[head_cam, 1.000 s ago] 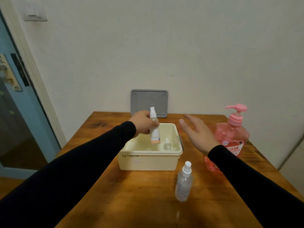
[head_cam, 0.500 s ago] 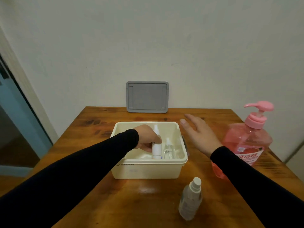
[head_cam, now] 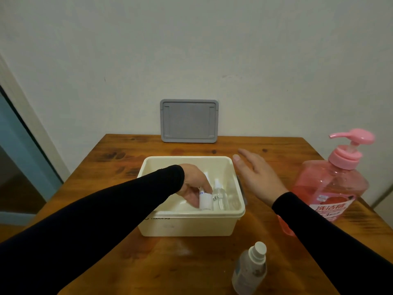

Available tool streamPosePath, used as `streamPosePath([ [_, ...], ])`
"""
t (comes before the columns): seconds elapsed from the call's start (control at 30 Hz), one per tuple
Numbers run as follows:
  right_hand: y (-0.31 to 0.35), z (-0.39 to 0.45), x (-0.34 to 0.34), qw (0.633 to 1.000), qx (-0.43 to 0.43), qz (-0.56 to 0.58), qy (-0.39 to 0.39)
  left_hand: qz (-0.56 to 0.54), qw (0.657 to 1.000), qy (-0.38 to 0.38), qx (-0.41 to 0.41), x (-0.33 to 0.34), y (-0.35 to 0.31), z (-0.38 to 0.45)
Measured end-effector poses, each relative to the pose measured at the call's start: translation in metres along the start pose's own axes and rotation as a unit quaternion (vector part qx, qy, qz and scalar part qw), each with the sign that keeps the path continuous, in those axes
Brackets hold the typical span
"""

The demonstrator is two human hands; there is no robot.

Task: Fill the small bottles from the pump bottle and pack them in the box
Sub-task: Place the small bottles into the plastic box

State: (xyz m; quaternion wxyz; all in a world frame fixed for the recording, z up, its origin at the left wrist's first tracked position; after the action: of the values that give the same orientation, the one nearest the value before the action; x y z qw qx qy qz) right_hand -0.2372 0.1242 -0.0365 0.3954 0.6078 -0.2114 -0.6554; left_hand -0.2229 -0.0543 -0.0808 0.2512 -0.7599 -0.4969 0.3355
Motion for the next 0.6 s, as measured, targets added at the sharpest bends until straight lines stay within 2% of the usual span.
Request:
streamPosePath([
  [0.6,0.0012,-0.0053,-0.0011,1.0,0.006,0.004,0.008,0.059,0.997,-0.058,-0.003,-0.0078,-0.0005,0.0019],
])
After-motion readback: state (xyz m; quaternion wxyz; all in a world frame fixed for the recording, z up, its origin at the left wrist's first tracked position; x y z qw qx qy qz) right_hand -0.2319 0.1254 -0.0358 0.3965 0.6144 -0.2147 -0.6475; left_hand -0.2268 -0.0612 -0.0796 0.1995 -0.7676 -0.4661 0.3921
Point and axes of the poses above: each hand's wrist, its own z-axis towards the middle knuckle, its own x-axis out of the palm, y = z × x, the point moved 5 cm from there along z, towards the middle knuckle, and after that the axes turned 5 degrees about x, right-handed, at the moved point
